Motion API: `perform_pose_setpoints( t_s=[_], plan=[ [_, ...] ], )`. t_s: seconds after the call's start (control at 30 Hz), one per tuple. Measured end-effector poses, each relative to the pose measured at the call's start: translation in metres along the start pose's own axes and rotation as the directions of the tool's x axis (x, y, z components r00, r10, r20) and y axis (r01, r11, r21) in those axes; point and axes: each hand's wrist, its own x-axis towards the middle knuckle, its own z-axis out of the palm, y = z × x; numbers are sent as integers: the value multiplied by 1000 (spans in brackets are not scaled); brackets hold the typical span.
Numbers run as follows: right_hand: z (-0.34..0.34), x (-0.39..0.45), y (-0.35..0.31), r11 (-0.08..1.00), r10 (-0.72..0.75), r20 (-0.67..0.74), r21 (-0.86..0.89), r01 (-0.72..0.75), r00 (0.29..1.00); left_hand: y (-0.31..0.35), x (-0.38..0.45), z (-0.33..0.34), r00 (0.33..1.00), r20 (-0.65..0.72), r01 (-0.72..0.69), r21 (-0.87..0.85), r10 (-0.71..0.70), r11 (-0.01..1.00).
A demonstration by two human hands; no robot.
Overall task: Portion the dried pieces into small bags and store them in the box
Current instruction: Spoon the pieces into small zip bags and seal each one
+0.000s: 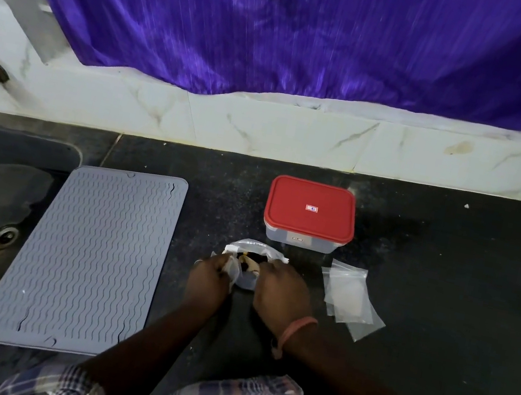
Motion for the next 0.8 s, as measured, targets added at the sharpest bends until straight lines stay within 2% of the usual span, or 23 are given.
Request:
perform_pose_setpoints(
  t_s=[0.03,0.1,0.17,0.23,0.3,0.37,0.4,0.43,0.47,0.57,0.63,0.8],
  plan=[
    [5,-3,-5,997,-43,-15,-64,42,999,-1,0,0,1000,-1,-3,-3,3,1000],
    [-1,2,-10,984,147,-30,109,-143,989,-2,-1,1,1000,9,-3,-25,3,1000],
    [-6,16,-7,879,340,194,284,-384,920,-4,-2,0,1000,24,14,-35,-13,999],
    [-13,23,3,765,468,309,327,-554,828,-3,-3,-2,998,40,40,-29,-38,999],
    [-12,24,8,697,485,325,417,-583,812,-1,-5,-2,996,31,86,-68,-84,994],
    [-10,23,11,679,454,309,488,-549,836,2,-4,-2,992,-11,120,-112,-122,986],
    [-9,22,15,769,378,303,423,-479,875,3,-5,-2,988,-43,142,-130,-149,981],
    [-8,18,16,749,369,311,458,-478,876,5,-6,-4,980,-80,166,-152,-180,974],
    [-8,15,16,686,380,298,544,-483,876,7,-6,-5,971,-118,186,-164,-206,969],
    [-13,9,16,541,498,284,637,-550,819,7,-5,-10,953,-199,188,-196,-227,962],
    [-15,3,17,478,507,284,693,-540,813,6,-6,-12,949,-219,180,-215,-227,960],
    [-21,-4,14,509,461,231,722,-468,857,10,-11,-14,958,-217,140,-206,-185,968]
  ],
)
